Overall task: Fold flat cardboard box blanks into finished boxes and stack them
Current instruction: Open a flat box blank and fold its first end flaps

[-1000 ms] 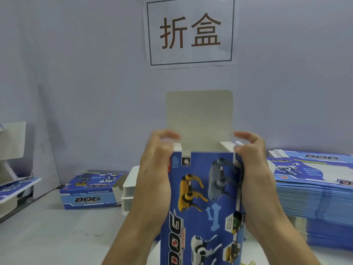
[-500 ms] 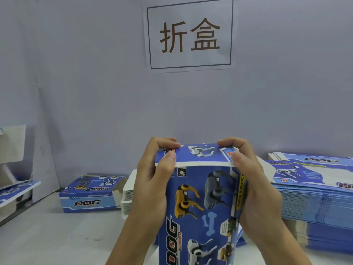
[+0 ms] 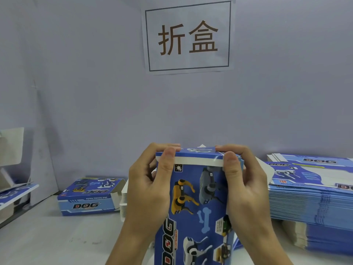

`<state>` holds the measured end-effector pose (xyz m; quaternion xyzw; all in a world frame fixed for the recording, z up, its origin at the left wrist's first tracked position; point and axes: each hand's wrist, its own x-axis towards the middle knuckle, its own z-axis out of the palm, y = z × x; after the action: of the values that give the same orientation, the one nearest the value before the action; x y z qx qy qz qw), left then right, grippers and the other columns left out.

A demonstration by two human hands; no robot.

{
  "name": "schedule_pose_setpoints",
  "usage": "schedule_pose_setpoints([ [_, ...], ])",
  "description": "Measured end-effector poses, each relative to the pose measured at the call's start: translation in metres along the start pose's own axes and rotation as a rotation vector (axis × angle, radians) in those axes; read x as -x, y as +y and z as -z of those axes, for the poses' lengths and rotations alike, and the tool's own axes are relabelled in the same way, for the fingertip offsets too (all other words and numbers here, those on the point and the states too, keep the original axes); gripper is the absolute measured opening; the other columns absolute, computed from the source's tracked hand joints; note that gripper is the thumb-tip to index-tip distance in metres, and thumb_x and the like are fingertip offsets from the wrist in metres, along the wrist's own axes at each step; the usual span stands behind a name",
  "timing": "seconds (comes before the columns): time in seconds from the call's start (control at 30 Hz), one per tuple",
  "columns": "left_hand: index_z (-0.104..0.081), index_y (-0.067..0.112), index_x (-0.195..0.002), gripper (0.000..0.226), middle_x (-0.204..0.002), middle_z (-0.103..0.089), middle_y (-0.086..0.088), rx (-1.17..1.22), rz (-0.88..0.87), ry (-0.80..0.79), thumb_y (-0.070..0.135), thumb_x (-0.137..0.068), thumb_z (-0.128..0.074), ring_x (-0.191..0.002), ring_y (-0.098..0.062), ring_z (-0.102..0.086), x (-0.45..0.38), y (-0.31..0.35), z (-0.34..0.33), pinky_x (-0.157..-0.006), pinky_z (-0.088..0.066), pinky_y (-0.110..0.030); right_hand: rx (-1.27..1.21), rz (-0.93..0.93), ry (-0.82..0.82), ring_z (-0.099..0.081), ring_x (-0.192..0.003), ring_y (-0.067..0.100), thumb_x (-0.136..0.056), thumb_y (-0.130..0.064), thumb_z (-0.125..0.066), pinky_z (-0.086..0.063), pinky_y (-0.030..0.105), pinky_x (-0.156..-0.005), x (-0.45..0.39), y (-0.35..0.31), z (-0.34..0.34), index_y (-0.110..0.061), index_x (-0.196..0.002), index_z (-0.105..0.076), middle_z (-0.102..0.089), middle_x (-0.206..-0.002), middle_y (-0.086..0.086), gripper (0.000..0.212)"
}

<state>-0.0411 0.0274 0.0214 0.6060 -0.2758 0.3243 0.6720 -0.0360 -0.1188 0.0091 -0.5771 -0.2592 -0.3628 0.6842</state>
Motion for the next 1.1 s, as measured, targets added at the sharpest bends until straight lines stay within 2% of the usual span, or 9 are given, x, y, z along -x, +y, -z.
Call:
schedule_pose_setpoints([
  [0.27, -0.069, 0.026, -0.092, 0.035, -0.088, -0.069, -0.019, 0.011, 0.125, -0.042, 0.055, -0.084, -0.051, -0.079, -0.037, -0.071, -0.006, 0.003, 0.003, -0.062, -0.058, -0.040, -0.102, -0.242, -0.015, -0.073, -0.072, 0.023, -0.092, -0.055, -0.058, -0.058, 0.033, -0.054, -0.007, -0.005, 0.002, -0.025, -0.083, -0.061, -0.070, -0.082, 0.006, 0.032],
  [0.37, -0.071, 0.031, -0.088, 0.031, -0.090, -0.069, -0.021, 0.030, 0.222, -0.072, 0.055, -0.085, -0.051, -0.081, -0.039, -0.071, -0.009, 0.004, 0.006, -0.074, -0.056, -0.053, -0.074, -0.290, -0.006, -0.068, -0.081, 0.029, -0.090, -0.056, -0.063, -0.059, 0.055, -0.072, -0.008, -0.008, 0.003, -0.024, -0.077, -0.058, -0.066, -0.084, 0.007, 0.035],
  [0.5, -0.069, 0.030, -0.080, 0.031, -0.080, -0.072, -0.013, 0.050, 0.274, -0.064, 0.057, -0.080, -0.053, -0.069, -0.026, -0.072, -0.009, 0.003, 0.007, -0.065, -0.057, -0.045, -0.165, -0.394, -0.026, -0.067, -0.096, 0.046, -0.089, -0.046, -0.062, -0.053, 0.068, -0.084, -0.010, -0.008, 0.006, -0.018, -0.081, -0.059, -0.066, -0.096, 0.025, 0.030],
  [0.6, -0.066, 0.024, -0.080, 0.039, -0.081, -0.065, -0.025, 0.019, 0.233, -0.008, 0.059, -0.081, -0.048, -0.066, -0.033, -0.067, -0.007, 0.007, 0.000, -0.062, -0.055, -0.045, -0.112, -0.370, -0.032, -0.065, -0.096, 0.045, -0.087, -0.053, -0.058, -0.055, 0.061, -0.084, -0.010, -0.009, 0.004, -0.021, -0.080, -0.060, -0.065, -0.094, 0.021, 0.033],
  [0.7, -0.061, 0.021, -0.083, 0.043, -0.086, -0.055, -0.034, -0.055, 0.174, 0.036, 0.060, -0.085, -0.041, -0.078, -0.053, -0.058, -0.005, 0.010, -0.005, -0.069, -0.052, -0.060, -0.037, -0.332, -0.024, -0.069, -0.073, 0.013, -0.085, -0.062, -0.053, -0.055, 0.024, -0.060, -0.009, -0.010, 0.001, -0.019, -0.083, -0.059, -0.071, -0.083, -0.002, 0.044],
  [0.77, -0.059, 0.022, -0.085, 0.044, -0.087, -0.053, -0.034, -0.102, 0.137, 0.040, 0.059, -0.088, -0.037, -0.082, -0.055, -0.056, -0.004, 0.011, -0.007, -0.073, -0.049, -0.066, -0.029, -0.303, -0.012, -0.065, -0.064, 0.004, -0.084, -0.061, -0.053, -0.048, 0.013, -0.053, -0.008, -0.009, 0.000, -0.021, -0.078, -0.058, -0.068, -0.074, -0.011, 0.041],
  [0.93, -0.056, 0.019, -0.087, 0.039, -0.074, -0.065, -0.015, -0.021, 0.209, 0.019, 0.057, -0.084, -0.045, -0.064, -0.027, -0.069, -0.004, 0.008, -0.004, -0.054, -0.055, -0.032, -0.160, -0.348, -0.076, -0.072, -0.067, 0.018, -0.077, -0.057, -0.062, -0.053, 0.024, -0.050, -0.006, -0.008, 0.002, -0.015, -0.091, -0.059, -0.070, -0.076, 0.002, 0.044],
  [1.03, -0.057, 0.023, -0.088, 0.034, -0.079, -0.069, -0.014, -0.058, 0.209, -0.007, 0.055, -0.076, -0.058, -0.070, -0.034, -0.072, -0.005, 0.006, -0.005, -0.053, -0.058, -0.040, -0.167, -0.357, -0.104, -0.074, -0.069, 0.022, -0.083, -0.047, -0.075, -0.055, 0.026, -0.050, -0.005, -0.009, 0.002, -0.021, -0.091, -0.061, -0.073, -0.078, 0.005, 0.031],
  [1.1, -0.057, 0.021, -0.090, 0.033, -0.081, -0.072, -0.010, -0.082, 0.167, 0.002, 0.049, -0.075, -0.064, -0.073, -0.028, -0.074, -0.005, 0.006, -0.006, -0.052, -0.057, -0.030, -0.142, -0.340, -0.086, -0.076, -0.073, 0.024, -0.079, -0.044, -0.073, -0.056, 0.026, -0.054, -0.005, -0.008, 0.002, -0.023, -0.091, -0.063, -0.075, -0.083, 0.006, 0.026],
])
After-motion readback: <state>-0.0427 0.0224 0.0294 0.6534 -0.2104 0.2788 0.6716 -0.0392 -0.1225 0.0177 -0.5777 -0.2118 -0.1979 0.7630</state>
